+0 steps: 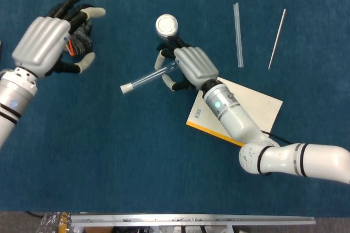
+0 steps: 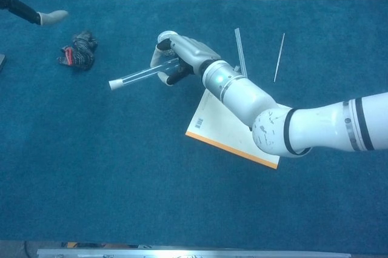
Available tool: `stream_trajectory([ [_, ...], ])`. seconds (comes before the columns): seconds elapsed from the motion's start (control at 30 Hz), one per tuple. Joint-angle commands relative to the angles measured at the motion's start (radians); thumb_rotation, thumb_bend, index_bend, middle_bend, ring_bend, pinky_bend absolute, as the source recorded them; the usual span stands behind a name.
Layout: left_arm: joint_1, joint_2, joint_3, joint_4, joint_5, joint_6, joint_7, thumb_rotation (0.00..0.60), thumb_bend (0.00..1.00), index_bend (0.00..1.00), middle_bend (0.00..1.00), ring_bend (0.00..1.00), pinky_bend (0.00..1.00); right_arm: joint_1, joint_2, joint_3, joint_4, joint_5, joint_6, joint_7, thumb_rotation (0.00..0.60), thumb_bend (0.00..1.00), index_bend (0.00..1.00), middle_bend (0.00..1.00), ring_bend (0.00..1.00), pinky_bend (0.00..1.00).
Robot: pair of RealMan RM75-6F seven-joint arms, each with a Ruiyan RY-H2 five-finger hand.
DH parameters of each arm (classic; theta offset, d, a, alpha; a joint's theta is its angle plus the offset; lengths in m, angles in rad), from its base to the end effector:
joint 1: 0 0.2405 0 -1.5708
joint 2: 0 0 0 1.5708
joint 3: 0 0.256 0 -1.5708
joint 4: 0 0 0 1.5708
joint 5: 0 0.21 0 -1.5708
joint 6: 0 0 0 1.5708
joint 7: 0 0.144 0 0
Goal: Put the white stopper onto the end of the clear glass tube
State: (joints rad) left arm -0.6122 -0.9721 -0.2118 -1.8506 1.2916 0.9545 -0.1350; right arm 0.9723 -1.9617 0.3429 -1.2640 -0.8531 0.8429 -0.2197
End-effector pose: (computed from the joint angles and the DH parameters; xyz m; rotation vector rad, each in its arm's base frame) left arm -0.1609 0.3226 0.1415 -1.7603 -1.1198 -1.1231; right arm -0.0297 -0.3402 -0.1280 1.8281 -1.4615 1.1370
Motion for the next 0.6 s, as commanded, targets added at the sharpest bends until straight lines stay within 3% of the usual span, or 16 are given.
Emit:
stream_trajectory([
  [0.03,0.007,-0.003,0.007,0.01,0.01,0.013,0.003,0.6,0.34,0.17,0.16,0.0,0.08,0.0,-0.002,-0.009,0.004,-0.005,-0.006,-0.006,0.6,0.39,0.6,0.24,0.07,0.21],
  [0.33,0.024,-0.018,0.017,0.03,0.044,0.049,-0.037,0.6,0.34,0.17,0.16,0.0,0.08,-0.009,-0.003,-0.082,0.049,-0.059,-0.03,-0.041,0.6,0.38,0.58,0.21,0.07,0.2],
  [0.6,0.023,-0.028,0.023,0.04,0.06,0.054,-0.048,0.6,0.34,0.17,0.17,0.0,0.08,-0.016,0.025,-0.089,0.033,-0.082,-0.044,-0.047,0.6,0.37,0.35,0.12,0.02,0.15],
])
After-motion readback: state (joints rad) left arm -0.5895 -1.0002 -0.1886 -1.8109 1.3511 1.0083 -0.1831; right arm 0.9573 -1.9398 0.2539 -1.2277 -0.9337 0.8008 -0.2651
